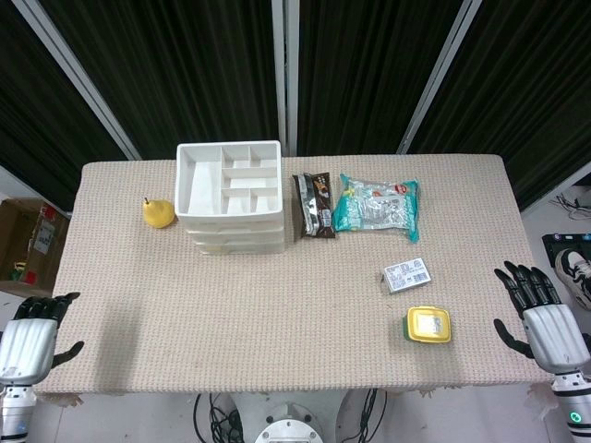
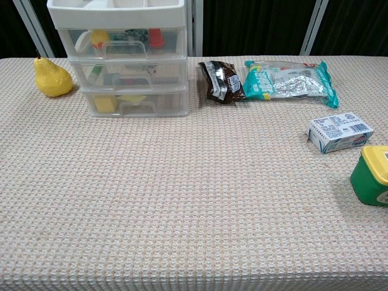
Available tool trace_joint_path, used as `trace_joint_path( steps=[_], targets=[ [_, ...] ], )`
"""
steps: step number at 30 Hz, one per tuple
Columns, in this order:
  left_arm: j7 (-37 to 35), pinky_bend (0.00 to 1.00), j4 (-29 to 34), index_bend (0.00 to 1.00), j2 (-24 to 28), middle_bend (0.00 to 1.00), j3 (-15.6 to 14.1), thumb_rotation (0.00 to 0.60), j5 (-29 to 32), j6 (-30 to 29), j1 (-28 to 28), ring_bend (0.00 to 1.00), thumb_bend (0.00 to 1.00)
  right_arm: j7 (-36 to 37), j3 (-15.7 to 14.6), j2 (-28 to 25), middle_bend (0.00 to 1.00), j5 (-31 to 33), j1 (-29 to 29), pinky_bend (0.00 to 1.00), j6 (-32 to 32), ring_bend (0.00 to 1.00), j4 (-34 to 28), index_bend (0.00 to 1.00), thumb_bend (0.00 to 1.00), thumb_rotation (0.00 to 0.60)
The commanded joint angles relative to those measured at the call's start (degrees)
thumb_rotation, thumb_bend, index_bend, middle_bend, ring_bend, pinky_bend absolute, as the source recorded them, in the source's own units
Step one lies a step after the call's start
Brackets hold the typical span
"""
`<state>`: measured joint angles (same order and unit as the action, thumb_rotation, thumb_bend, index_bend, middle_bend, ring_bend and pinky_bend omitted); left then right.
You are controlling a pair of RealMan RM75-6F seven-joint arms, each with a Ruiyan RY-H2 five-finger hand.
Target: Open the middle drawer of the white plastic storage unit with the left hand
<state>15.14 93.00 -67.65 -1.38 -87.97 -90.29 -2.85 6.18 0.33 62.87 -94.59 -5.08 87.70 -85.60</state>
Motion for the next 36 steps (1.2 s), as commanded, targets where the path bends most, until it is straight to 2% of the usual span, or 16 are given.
trace_joint_path(
  steps=[1, 6, 10, 11, 12, 16, 20, 23, 27, 31, 36],
  targets=[
    [1.24, 0.24, 1.41, 0.24, -0.04, 0.32, 0.81, 0.600, 0.79, 0.84, -0.42, 0.29, 0.05, 0.46, 0.47, -0.02, 0.00, 0.55, -0.42, 0.00, -0.57, 0.00, 0.18, 0.00, 0.30, 0.600],
    [2.36, 0.25, 2.65, 0.24, -0.66, 0.32, 1.96, 0.600, 1.47, 2.48, -1.64, 0.29, 0.06, 0.32, 0.82, -0.78, 0.00, 0.54, -0.86, 0.00, -0.72, 0.00, -0.18, 0.00, 0.30, 0.600],
    [-1.39, 0.29, 4.48, 0.24, -2.88, 0.32, 3.52, 0.600, 0.66, 4.52, -4.02, 0.30, 0.05, 0.03, 0.98, -1.32, 0.00, 0.03, -1.12, 0.00, -0.40, 0.00, -0.86, 0.00, 0.30, 0.600],
    [-2.62, 0.34, 5.01, 0.24, -3.61, 0.34, 4.01, 0.600, 0.52, 5.32, -4.85, 0.32, 0.05, 0.07, 1.01, -1.33, 0.00, -0.15, -1.17, 0.00, -0.25, 0.00, -0.97, 0.00, 0.30, 0.600],
    [-4.02, 0.43, 5.52, 0.25, -4.53, 0.37, 4.61, 0.600, 0.41, 6.14, -5.79, 0.37, 0.05, 0.09, 1.05, -1.32, 0.00, -0.32, -1.24, 0.00, -0.12, 0.00, -1.06, 0.00, 0.30, 0.600],
    [-11.59, 0.80, 7.70, 0.26, -9.45, 0.57, 7.56, 0.600, 3.06, 13.55, -11.24, 0.68, 0.11, -0.11, 1.20, -1.49, 0.00, -1.10, -1.75, 0.00, 0.01, 0.00, -1.84, 0.00, 0.30, 0.600],
    [-18.14, 0.97, 7.92, 0.21, -14.33, 0.68, 11.39, 0.600, 10.27, 22.06, -16.46, 0.84, 0.26, -0.76, 1.32, -2.10, 0.00, -2.05, -2.00, 0.00, 0.66, 0.00, -3.06, 0.00, 0.30, 0.600],
    [-23.23, 1.00, 8.30, 0.19, -17.38, 0.76, 14.01, 0.600, 16.41, 27.70, -19.46, 0.93, 0.38, -1.45, 1.36, -2.75, 0.00, -2.23, -1.97, 0.00, 0.94, 0.00, -4.04, 0.00, 0.30, 0.600],
    [-29.56, 1.00, 7.20, 0.17, -20.74, 0.86, 16.83, 0.600, 23.30, 33.74, -22.45, 0.99, 0.46, -1.72, 1.38, -2.89, 0.00, -1.93, -1.95, 0.00, 0.82, 0.00, -4.58, 0.00, 0.30, 0.600],
    [-34.55, 1.00, 4.15, 0.16, -24.71, 0.92, 18.56, 0.600, 27.56, 37.04, -24.34, 1.00, 0.53, -2.00, 1.26, -2.65, 0.00, -1.65, -2.20, 0.00, 0.06, 0.00, -4.63, 0.00, 0.30, 0.600],
    [-38.32, 1.00, 0.59, 0.14, -28.74, 0.95, 19.28, 0.600, 29.91, 38.95, -25.50, 1.00, 0.55, -2.23, 1.29, -2.50, 0.00, -1.36, -2.34, 0.00, -0.26, 0.00, -4.76, 0.00, 0.30, 0.600]
  ],
)
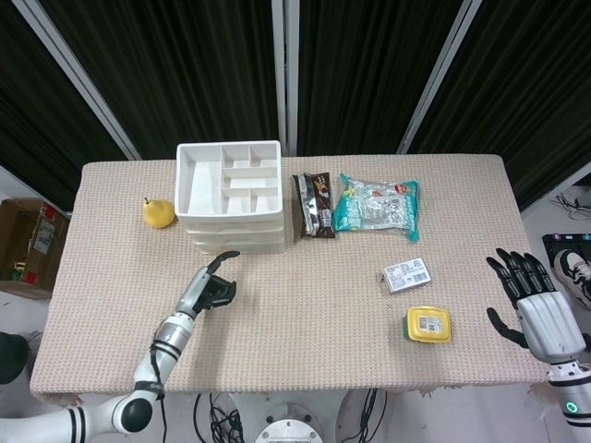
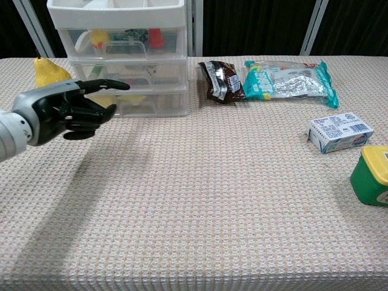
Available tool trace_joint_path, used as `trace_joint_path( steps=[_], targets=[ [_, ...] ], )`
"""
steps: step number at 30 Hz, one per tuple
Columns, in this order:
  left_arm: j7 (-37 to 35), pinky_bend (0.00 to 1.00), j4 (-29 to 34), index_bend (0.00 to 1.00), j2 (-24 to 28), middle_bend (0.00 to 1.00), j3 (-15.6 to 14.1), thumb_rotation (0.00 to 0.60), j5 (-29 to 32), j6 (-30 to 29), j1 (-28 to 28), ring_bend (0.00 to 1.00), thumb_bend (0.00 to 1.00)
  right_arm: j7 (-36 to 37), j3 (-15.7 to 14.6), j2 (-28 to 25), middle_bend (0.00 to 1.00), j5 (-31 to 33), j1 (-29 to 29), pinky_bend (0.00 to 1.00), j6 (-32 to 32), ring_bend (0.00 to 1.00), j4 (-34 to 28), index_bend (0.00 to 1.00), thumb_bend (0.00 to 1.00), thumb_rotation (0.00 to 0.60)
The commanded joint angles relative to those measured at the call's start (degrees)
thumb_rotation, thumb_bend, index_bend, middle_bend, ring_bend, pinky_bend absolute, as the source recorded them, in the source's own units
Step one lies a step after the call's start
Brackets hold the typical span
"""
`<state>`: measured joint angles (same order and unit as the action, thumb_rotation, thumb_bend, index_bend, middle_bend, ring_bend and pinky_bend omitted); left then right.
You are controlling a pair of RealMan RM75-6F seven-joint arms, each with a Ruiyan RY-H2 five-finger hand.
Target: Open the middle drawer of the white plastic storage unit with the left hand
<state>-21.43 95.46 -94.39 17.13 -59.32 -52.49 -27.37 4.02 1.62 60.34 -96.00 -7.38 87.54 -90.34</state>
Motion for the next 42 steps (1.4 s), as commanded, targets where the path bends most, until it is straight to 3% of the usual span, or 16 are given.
trace_joint_path(
  steps=[1, 11, 31, 42],
  targets=[
    [-2.35, 1.00, -2.67, 0.14, -3.04, 0.95, 1.01, 0.600, 1.38, 1.05, -1.20, 1.00, 0.55, -0.15, -0.02, 0.08, 0.00, 0.10, -0.10, 0.00, -0.25, 0.00, -0.04, 0.00, 0.30, 0.600],
    [-5.14, 1.00, -6.07, 0.12, -8.32, 0.96, 3.70, 0.600, 2.81, -2.37, -1.41, 1.00, 0.55, -0.20, -0.16, 0.09, 0.00, 0.63, 0.10, 0.00, -0.31, 0.00, 0.08, 0.00, 0.30, 0.600],
    [-12.64, 1.00, -9.45, 0.12, -12.81, 0.95, 7.98, 0.600, 6.08, 1.47, -2.89, 1.00, 0.55, 0.09, -0.28, 0.16, 0.00, 1.25, 0.20, 0.00, -0.63, 0.00, 0.53, 0.00, 0.30, 0.600],
    [-16.47, 1.00, -12.01, 0.21, -15.17, 0.95, 10.29, 0.600, 6.21, 0.85, -2.78, 1.00, 0.56, -0.14, -0.32, 0.07, 0.00, 1.62, 0.27, 0.00, -0.89, 0.00, 0.42, 0.00, 0.30, 0.600]
  ],
)
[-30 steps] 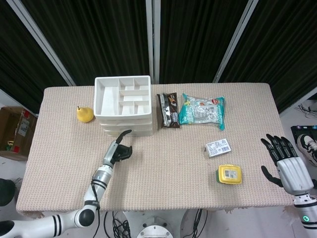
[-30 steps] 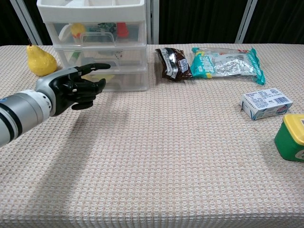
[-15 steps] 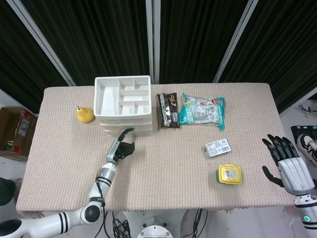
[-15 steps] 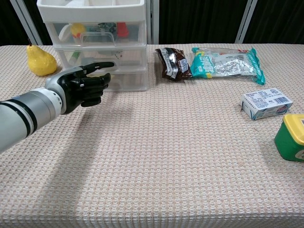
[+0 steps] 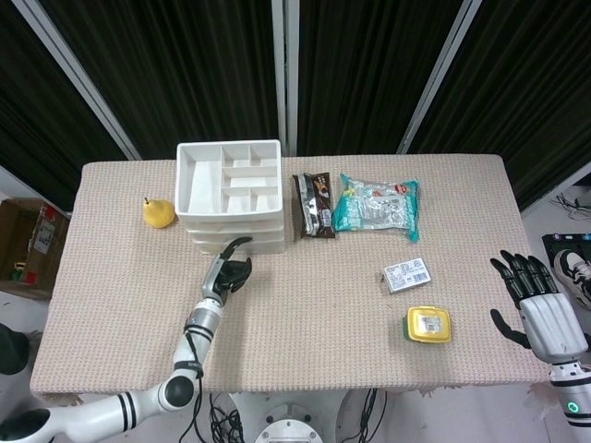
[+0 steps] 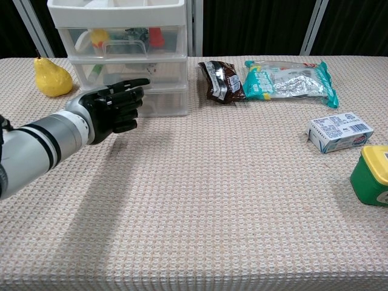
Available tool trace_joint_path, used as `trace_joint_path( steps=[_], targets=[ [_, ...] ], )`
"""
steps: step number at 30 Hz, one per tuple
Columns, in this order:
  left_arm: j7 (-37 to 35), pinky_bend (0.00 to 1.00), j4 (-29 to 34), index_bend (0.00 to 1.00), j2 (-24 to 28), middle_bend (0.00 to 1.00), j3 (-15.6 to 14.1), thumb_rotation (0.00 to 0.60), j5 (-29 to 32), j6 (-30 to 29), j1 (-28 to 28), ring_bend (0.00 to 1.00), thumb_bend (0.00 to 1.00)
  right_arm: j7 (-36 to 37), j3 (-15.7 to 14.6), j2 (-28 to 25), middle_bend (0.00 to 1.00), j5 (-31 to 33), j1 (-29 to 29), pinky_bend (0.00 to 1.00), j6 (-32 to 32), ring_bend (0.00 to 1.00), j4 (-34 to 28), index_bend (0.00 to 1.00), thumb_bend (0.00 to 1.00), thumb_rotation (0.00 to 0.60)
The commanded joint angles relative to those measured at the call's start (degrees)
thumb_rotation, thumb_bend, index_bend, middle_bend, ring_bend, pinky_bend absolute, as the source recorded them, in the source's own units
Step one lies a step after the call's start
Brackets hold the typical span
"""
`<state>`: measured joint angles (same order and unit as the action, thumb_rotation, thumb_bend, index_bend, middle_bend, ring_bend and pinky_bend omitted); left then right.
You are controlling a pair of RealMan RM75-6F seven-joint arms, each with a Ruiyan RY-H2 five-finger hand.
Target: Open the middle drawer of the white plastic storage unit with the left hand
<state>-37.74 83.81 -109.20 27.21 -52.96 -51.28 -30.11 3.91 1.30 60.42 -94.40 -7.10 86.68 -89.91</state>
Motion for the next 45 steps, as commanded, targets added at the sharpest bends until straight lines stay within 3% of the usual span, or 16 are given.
trace_joint_path(
  steps=[1, 15, 29, 36, 45],
  targets=[
    [-0.20, 1.00, -0.67, 0.23, -0.60, 0.95, 0.33, 0.600, -0.22, -0.55, -0.07, 1.00, 0.56, -0.07, -0.02, -0.02, 0.00, 0.04, -0.01, 0.00, -0.08, 0.00, -0.05, 0.00, 0.30, 0.600],
    [0.51, 1.00, -1.53, 0.34, -0.70, 0.95, 0.40, 0.600, -0.44, -0.29, -0.24, 1.00, 0.56, -0.44, -0.14, -0.06, 0.00, 0.16, 0.08, 0.00, -0.28, 0.00, -0.32, 0.00, 0.30, 0.600],
    [0.37, 1.00, 0.26, 0.42, -0.33, 0.95, -2.79, 0.600, -3.39, -2.02, 2.13, 1.00, 0.56, -0.85, -0.30, 0.17, 0.00, 0.05, 0.07, 0.00, -0.50, 0.00, -0.42, 0.00, 0.30, 0.600],
    [1.83, 1.00, 3.05, 0.19, 0.91, 0.95, -5.62, 0.600, -7.28, -5.93, 4.55, 1.00, 0.56, -0.66, -0.37, 0.14, 0.00, -0.14, 0.10, 0.00, -0.40, 0.00, -0.47, 0.00, 0.30, 0.600],
    [10.61, 1.00, 8.97, 0.14, 4.85, 0.92, -10.15, 0.600, -9.25, -12.35, 8.23, 1.00, 0.56, 0.97, -0.55, 0.35, 0.00, -0.66, 0.05, 0.00, -0.17, 0.00, 0.44, 0.00, 0.30, 0.600]
  ],
)
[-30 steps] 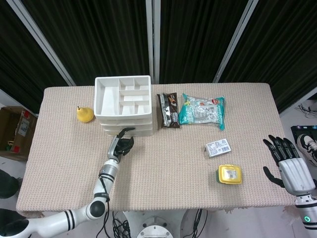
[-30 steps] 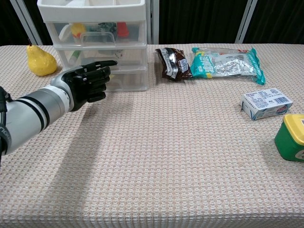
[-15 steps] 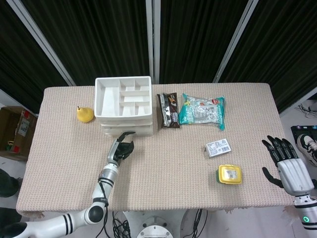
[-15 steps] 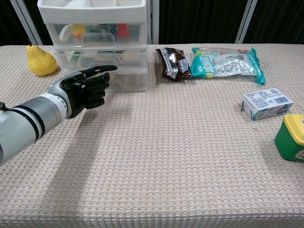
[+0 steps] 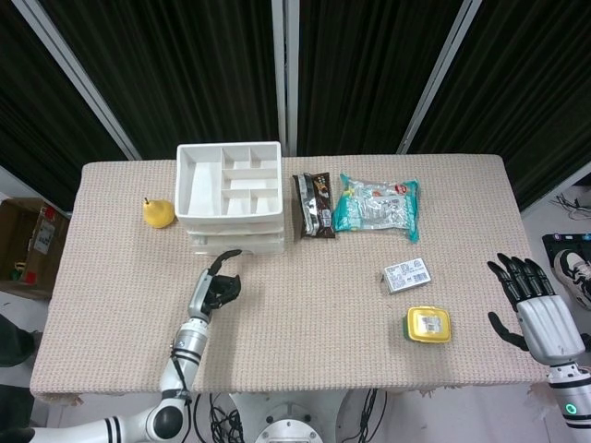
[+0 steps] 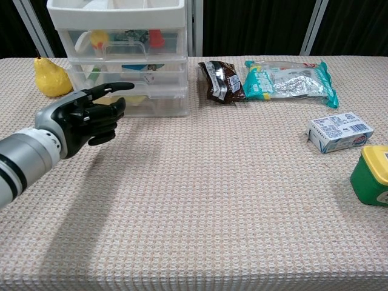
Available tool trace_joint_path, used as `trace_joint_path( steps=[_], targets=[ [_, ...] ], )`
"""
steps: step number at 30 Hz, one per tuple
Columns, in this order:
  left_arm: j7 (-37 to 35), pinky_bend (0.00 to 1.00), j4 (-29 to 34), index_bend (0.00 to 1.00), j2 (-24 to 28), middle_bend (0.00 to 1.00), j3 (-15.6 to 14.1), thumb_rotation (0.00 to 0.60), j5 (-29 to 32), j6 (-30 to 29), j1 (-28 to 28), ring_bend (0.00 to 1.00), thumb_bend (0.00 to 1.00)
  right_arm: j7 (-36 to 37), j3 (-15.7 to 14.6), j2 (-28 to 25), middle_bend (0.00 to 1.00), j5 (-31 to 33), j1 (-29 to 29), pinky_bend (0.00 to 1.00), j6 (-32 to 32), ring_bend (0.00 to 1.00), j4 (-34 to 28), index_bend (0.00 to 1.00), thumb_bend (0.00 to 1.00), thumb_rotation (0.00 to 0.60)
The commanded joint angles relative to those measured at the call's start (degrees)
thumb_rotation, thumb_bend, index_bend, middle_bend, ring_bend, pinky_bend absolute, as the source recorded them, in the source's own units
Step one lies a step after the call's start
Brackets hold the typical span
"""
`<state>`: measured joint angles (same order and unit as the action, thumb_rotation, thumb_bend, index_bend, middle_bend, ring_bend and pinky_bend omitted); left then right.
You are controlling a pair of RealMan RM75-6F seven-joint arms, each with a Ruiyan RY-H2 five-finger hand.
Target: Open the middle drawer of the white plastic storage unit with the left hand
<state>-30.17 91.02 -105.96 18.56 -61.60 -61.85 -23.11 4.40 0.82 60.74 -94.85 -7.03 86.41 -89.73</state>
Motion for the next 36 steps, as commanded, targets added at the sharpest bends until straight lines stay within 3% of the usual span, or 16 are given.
trace_joint_path(
  steps=[1, 8, 17, 24, 36],
  targets=[
    [5.32, 1.00, 2.23, 0.14, 2.58, 0.91, -2.49, 0.600, -1.81, -2.87, 1.54, 1.00, 0.56, 0.73, -0.09, 0.03, 0.00, -0.34, -0.04, 0.00, 0.19, 0.00, 0.43, 0.00, 0.30, 0.600],
    [20.75, 1.00, 3.37, 0.24, 8.93, 0.90, -7.24, 0.600, -10.85, -9.16, 2.08, 1.00, 0.56, 1.25, -0.17, 0.27, 0.00, -0.24, -0.02, 0.00, 0.12, 0.00, 1.16, 0.00, 0.30, 0.600],
    [36.06, 1.00, 1.90, 0.23, 13.20, 0.90, -5.30, 0.600, -11.18, -8.03, -1.87, 1.00, 0.54, 1.40, -0.24, 0.28, 0.00, -0.44, 0.14, 0.00, 0.58, 0.00, 1.30, 0.00, 0.30, 0.600],
    [40.72, 1.00, -1.42, 0.22, 11.41, 0.90, -3.91, 0.600, -8.89, -7.18, -4.43, 1.00, 0.54, 1.75, -0.30, 0.43, 0.00, -0.11, 0.35, 0.00, 0.62, 0.00, 1.71, 0.00, 0.30, 0.600],
    [45.57, 1.00, -2.06, 0.26, 11.70, 0.89, -4.32, 0.600, -5.44, -4.42, -6.87, 1.00, 0.53, 1.90, -0.19, 0.54, 0.00, 0.24, 0.23, 0.00, 0.26, 0.00, 1.93, 0.00, 0.30, 0.600]
  ],
)
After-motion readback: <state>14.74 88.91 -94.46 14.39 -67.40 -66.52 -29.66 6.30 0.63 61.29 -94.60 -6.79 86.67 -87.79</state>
